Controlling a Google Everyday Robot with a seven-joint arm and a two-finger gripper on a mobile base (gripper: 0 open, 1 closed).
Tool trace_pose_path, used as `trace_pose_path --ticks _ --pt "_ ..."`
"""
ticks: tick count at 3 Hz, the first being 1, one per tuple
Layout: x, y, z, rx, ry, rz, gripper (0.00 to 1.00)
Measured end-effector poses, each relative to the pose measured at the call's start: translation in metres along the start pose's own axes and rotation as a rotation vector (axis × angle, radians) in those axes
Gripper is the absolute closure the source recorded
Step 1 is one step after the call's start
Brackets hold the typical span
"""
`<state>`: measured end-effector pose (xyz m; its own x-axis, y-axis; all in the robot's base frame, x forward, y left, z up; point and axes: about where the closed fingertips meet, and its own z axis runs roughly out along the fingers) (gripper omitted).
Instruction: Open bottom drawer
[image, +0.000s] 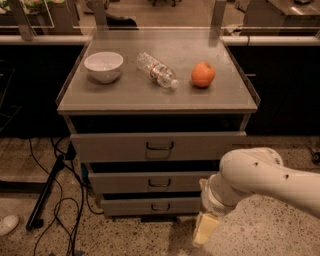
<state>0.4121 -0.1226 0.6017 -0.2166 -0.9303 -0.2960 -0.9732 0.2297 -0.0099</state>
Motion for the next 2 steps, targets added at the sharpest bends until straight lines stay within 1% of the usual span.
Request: trace_pose_path --ticks 1,2 --pt "0.0007 -0.0011 0.0407 -0.039 -0.005 0.000 0.00" --pt "0.0007 -0.0010 0.0408 -0.039 -0.005 0.000 0.00"
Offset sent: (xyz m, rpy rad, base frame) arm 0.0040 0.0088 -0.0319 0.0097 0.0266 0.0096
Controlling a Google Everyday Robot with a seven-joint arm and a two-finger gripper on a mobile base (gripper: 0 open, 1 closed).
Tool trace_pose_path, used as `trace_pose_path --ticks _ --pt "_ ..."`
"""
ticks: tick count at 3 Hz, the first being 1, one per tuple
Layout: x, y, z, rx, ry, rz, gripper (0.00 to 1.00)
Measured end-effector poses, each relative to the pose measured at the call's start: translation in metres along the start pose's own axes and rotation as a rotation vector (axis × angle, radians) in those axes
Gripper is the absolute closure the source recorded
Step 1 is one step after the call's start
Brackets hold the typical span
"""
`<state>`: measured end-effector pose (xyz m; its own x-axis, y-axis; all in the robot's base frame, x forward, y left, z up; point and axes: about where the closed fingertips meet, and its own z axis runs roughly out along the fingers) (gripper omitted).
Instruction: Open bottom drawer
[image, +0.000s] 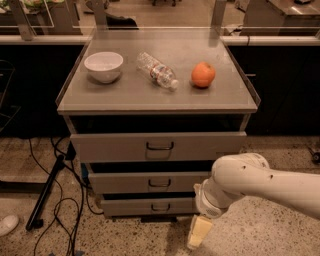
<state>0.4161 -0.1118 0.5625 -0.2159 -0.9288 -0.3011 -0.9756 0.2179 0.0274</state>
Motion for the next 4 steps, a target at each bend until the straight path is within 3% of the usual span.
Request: trace_pose_path --ticks 1,2,4 --pt "0.001 0.008 0.015 -0.009 -0.029 0.009 0.00" --pt "-0.005 0.008 0.056 -0.040 -0.052 0.007 0.00" --pt "-0.030 -0.014 0.144 -0.105 -0.080 -0.045 0.00"
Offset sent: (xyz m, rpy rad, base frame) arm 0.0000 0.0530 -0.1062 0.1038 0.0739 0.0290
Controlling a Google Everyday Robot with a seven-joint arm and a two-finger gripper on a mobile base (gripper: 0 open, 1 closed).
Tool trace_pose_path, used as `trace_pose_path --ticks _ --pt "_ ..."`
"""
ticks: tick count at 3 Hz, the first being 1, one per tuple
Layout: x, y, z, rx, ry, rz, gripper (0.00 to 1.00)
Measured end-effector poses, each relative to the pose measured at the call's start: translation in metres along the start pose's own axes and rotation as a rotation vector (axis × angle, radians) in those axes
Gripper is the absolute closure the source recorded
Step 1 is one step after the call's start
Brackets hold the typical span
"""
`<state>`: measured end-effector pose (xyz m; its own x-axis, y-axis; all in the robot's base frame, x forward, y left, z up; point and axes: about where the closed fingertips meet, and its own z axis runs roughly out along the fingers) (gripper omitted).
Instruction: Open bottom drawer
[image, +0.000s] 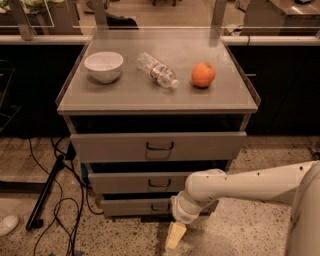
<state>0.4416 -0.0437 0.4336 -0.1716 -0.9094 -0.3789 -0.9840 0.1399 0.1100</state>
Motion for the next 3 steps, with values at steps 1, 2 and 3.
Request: trace_pose_path --ticks 1,2,3 --pt "0.000 0.000 0.000 0.000 0.000 0.000 0.00" --pt "0.002 0.001 0.051 -0.015 -0.052 0.016 0.00" --pt "0.005 -0.007 0.093 -0.027 -0.077 0.027 0.00"
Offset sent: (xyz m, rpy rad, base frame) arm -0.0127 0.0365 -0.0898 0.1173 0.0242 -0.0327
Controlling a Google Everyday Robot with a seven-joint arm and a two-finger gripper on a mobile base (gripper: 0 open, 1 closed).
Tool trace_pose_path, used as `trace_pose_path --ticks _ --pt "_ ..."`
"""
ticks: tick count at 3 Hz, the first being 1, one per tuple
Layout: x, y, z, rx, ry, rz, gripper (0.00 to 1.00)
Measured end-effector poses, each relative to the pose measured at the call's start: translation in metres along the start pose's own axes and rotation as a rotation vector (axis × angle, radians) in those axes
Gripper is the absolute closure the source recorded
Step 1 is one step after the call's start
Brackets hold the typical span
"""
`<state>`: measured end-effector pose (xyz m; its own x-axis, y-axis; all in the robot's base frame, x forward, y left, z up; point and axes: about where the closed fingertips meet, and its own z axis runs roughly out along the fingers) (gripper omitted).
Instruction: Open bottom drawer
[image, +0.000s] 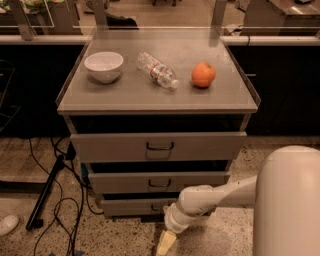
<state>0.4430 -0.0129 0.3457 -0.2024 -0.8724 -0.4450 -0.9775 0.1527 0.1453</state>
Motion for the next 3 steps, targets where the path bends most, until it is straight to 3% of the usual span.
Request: trace_pose_path --ticks 1,3 --pt "0.0114 -0.0139 0.0314 -0.007 -0.013 0.014 0.00" --pt "0.0147 -0.0121 0.0341 0.008 -0.032 0.026 0.00"
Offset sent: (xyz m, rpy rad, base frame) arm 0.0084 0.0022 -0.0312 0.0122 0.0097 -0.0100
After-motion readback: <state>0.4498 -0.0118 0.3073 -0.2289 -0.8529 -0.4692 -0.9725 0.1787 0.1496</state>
